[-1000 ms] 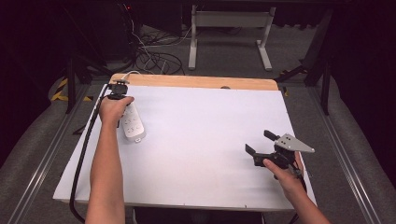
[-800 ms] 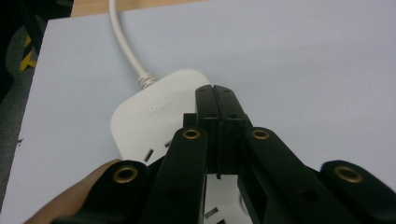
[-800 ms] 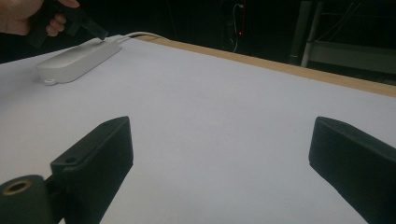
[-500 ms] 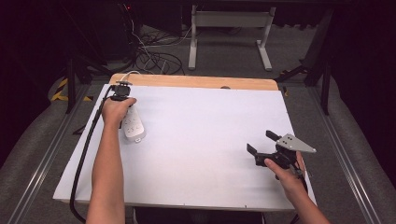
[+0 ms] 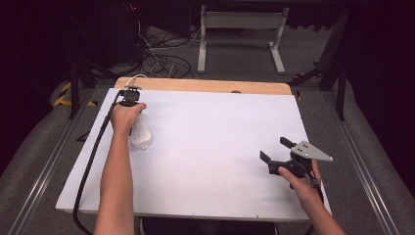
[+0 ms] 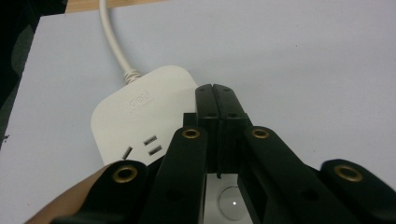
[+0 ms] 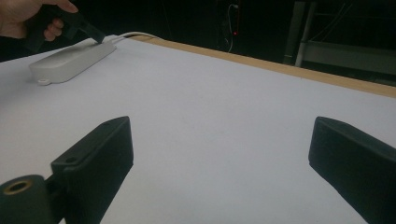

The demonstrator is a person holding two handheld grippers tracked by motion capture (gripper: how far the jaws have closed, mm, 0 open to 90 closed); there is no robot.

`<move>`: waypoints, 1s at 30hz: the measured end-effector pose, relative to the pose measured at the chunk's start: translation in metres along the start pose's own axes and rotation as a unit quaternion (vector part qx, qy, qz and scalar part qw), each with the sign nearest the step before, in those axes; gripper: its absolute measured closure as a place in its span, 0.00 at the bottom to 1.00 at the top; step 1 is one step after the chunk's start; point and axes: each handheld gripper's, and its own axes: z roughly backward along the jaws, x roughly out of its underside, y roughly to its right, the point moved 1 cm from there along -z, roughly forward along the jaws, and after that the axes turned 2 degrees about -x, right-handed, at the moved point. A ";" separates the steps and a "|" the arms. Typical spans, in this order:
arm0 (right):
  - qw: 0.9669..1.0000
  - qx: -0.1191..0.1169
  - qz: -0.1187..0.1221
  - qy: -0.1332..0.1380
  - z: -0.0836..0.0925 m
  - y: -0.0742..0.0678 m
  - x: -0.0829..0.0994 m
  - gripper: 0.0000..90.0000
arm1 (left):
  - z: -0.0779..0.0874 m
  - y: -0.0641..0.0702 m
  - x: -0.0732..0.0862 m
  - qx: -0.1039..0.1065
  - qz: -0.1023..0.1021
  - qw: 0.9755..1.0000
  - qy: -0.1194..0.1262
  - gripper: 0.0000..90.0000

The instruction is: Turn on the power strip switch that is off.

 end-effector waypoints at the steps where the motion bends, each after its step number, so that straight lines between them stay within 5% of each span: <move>1: 1.000 0.002 0.000 -0.001 0.000 0.000 0.000 0.08 | 0.000 0.000 0.000 0.001 0.001 1.000 -0.001 1.00; 3: 1.000 0.002 0.000 -0.002 0.000 0.000 0.000 0.08 | 0.000 0.001 0.001 -0.002 -0.007 1.000 0.001 1.00; 13: 1.000 0.001 -0.001 -0.002 0.000 0.000 0.000 0.08 | 0.003 -0.006 0.002 0.021 0.019 1.000 -0.007 1.00; 22: 1.000 -0.003 -0.001 -0.002 -0.001 0.000 0.000 0.08 | 0.003 -0.009 0.002 0.027 0.021 0.999 -0.011 1.00; 26: 1.000 -0.002 -0.003 -0.003 -0.001 0.000 0.000 0.08 | 0.002 -0.015 0.002 0.051 0.041 0.998 -0.011 1.00; 30: 1.000 -0.001 -0.005 -0.003 -0.001 0.001 0.000 0.08 | 0.005 -0.023 -0.001 0.048 0.053 0.997 0.000 1.00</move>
